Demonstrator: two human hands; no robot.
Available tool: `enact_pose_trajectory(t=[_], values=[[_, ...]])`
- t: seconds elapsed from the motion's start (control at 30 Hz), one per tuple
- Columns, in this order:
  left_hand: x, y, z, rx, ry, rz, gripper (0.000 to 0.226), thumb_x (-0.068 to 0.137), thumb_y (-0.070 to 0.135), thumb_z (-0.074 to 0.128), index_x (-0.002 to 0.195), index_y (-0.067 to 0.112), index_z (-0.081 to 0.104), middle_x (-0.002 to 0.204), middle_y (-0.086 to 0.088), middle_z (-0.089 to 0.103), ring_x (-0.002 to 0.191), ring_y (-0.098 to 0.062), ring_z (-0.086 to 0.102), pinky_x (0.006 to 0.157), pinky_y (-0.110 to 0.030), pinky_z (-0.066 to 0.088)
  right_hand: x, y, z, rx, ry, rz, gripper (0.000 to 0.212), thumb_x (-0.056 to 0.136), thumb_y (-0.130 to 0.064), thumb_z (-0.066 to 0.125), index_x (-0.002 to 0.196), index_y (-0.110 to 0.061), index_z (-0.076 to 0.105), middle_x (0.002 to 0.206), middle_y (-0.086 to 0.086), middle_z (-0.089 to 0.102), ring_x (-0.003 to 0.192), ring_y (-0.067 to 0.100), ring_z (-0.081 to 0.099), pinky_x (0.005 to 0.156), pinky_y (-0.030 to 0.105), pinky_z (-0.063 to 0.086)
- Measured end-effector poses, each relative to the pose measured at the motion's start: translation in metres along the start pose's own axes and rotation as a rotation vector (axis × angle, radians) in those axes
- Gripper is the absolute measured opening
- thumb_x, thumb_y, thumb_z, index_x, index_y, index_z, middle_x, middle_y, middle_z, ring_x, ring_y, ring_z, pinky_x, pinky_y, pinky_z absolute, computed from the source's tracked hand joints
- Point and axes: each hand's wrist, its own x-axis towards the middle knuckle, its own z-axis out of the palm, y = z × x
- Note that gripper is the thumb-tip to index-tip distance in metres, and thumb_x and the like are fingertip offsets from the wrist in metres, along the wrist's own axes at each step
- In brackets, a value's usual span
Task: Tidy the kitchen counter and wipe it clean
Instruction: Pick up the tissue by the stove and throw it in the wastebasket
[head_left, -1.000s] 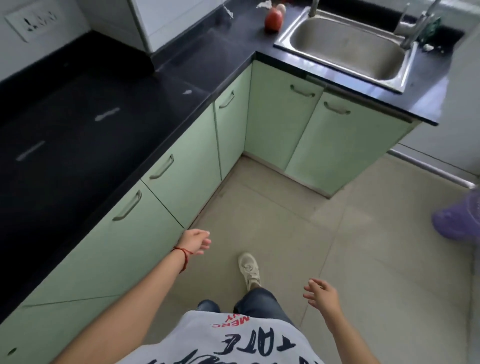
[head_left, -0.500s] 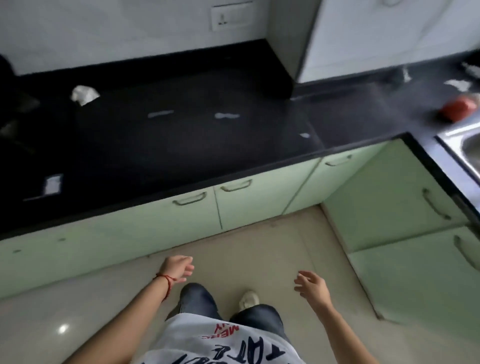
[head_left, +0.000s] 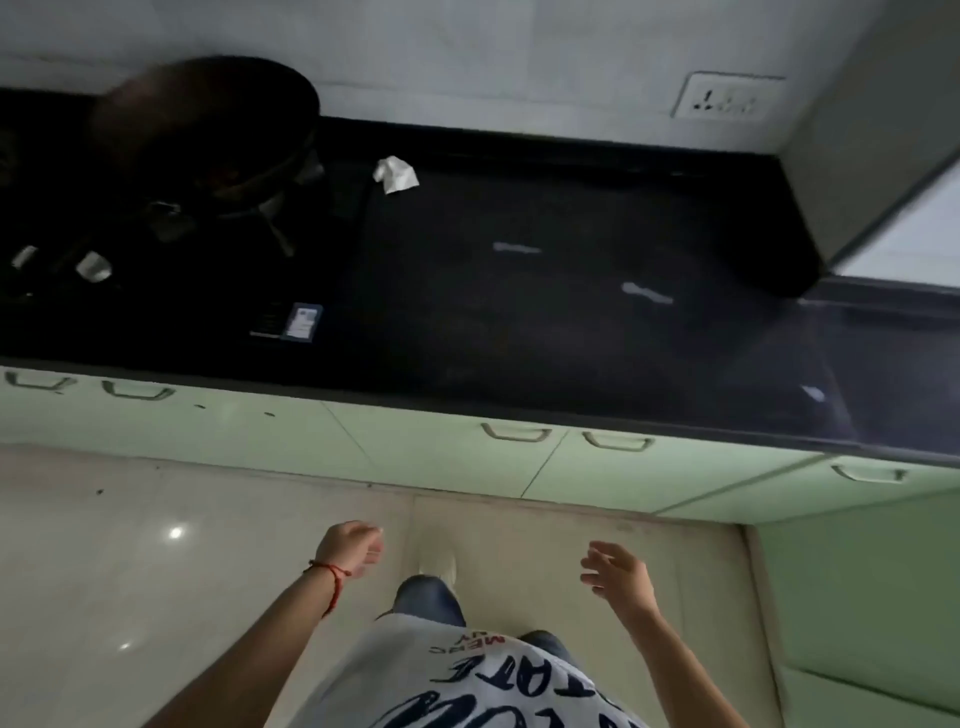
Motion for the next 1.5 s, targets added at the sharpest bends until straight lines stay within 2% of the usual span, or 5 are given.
enact_pose_trajectory(t=[0.27, 0.43, 0.6, 1.03, 1.5], values=[[0.007, 0.091, -0.023, 0.177, -0.034, 0.459, 0.008, 0.086, 0.022, 0.057, 0.081, 0.021, 0.064, 0.075, 0.000, 0.064, 0.081, -0.021, 0.062, 0.078, -0.029, 0.050, -0.005, -0.104, 0.052, 0.005, -0.101, -0.235, 0.016, 0.093, -0.008, 0.049, 0.105, -0.011, 0.058, 0.087, 0.000, 0.067, 0.077, 0.015, 0.066, 0.064, 0.020, 0.054], [0.010, 0.136, -0.029, 0.225, 0.104, 0.701, 0.014, 0.085, 0.012, 0.060, 0.097, 0.010, 0.067, 0.077, 0.008, 0.062, 0.073, 0.003, 0.061, 0.065, -0.002, 0.044, -0.009, -0.166, 0.079, 0.075, -0.128, -0.361, 0.017, 0.092, -0.005, 0.050, 0.096, -0.015, 0.063, 0.080, -0.004, 0.071, 0.066, 0.004, 0.068, 0.062, 0.016, 0.053], [0.037, 0.169, -0.021, 0.346, 0.321, 0.931, 0.044, 0.082, 0.039, 0.047, 0.103, 0.005, 0.066, 0.101, -0.011, 0.067, 0.098, -0.017, 0.061, 0.082, -0.028, 0.051, 0.020, -0.232, 0.096, 0.013, -0.177, -0.465, 0.016, 0.090, -0.013, 0.054, 0.100, -0.022, 0.064, 0.090, -0.002, 0.071, 0.087, 0.016, 0.068, 0.082, 0.030, 0.054], [0.107, 0.222, 0.004, 0.923, 0.429, 0.707, 0.050, 0.090, 0.044, 0.028, 0.123, 0.015, 0.052, 0.133, -0.010, 0.056, 0.125, -0.028, 0.051, 0.101, -0.047, 0.042, 0.140, -0.406, 0.168, -0.256, -0.196, -0.705, 0.026, 0.091, -0.016, 0.053, 0.115, -0.013, 0.062, 0.100, -0.003, 0.064, 0.092, 0.006, 0.058, 0.065, -0.006, 0.038], [0.119, 0.215, 0.008, 0.839, 0.527, 0.786, 0.049, 0.084, 0.038, 0.049, 0.130, 0.019, 0.046, 0.140, -0.005, 0.049, 0.134, -0.019, 0.032, 0.113, -0.038, 0.021, 0.243, -0.514, 0.297, -0.672, -0.200, -1.027, 0.048, 0.092, -0.013, 0.046, 0.139, -0.018, 0.037, 0.153, 0.006, 0.027, 0.142, 0.023, 0.020, 0.112, 0.036, 0.026]])
